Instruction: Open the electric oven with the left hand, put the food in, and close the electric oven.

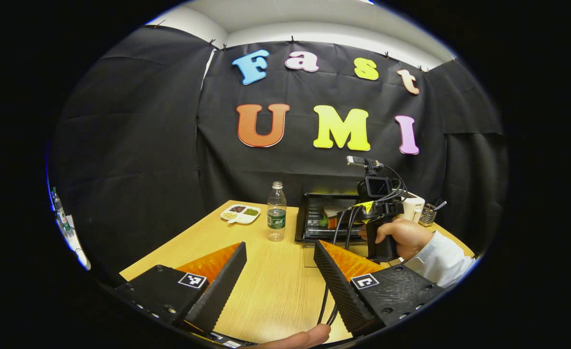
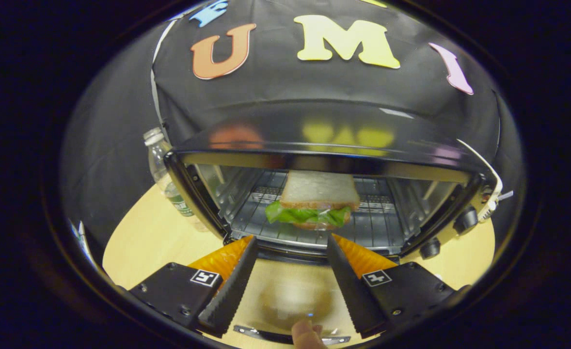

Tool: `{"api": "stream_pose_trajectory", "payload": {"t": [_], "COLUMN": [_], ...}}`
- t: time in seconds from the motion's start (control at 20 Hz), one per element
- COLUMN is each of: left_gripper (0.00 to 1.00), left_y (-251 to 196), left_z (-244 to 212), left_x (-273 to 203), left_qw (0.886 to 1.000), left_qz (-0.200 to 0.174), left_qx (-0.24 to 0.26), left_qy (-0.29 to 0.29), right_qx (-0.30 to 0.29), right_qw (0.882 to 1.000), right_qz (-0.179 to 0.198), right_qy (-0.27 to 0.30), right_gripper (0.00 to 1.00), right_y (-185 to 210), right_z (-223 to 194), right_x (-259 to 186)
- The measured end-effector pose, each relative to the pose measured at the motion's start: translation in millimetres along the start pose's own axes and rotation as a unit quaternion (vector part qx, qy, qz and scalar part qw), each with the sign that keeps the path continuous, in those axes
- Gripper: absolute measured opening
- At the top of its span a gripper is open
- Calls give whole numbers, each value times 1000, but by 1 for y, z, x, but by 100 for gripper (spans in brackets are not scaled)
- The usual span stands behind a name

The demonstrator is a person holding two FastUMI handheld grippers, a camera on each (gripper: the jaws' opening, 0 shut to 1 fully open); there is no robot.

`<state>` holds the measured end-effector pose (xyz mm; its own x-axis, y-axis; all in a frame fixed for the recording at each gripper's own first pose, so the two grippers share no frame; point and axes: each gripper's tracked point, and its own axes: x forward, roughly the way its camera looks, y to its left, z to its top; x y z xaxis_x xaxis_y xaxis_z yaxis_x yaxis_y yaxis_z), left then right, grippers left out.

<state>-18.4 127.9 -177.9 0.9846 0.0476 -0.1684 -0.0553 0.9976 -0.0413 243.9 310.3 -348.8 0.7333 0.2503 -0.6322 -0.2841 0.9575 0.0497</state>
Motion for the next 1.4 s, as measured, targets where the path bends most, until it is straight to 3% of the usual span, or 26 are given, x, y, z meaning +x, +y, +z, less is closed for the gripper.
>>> {"api": "stream_pose_trajectory", "payload": {"t": [0.3,0.6,0.95,1.2,1.4], "left_gripper": [93,93,93,93,93], "left_y": [-16,-49,-118,-159,-182], "left_z": [3,-15,-70,-118,-161], "left_x": [21,52,91,102,102], "left_qw": [1000,999,993,982,967], "left_qz": [-2,-24,-71,-99,-113], "left_qx": [9,13,3,9,41], "left_qy": [5,27,96,159,224], "right_qx": [1,19,31,36,8], "right_qw": [997,983,968,957,945], "right_qz": [37,25,-28,-69,-90], "right_qy": [-72,-179,-249,-280,-315], "right_gripper": [92,92,92,92,92], "right_y": [-9,-65,-153,-207,-223], "right_z": [16,37,51,52,56], "right_x": [-98,-208,-316,-376,-416]}}
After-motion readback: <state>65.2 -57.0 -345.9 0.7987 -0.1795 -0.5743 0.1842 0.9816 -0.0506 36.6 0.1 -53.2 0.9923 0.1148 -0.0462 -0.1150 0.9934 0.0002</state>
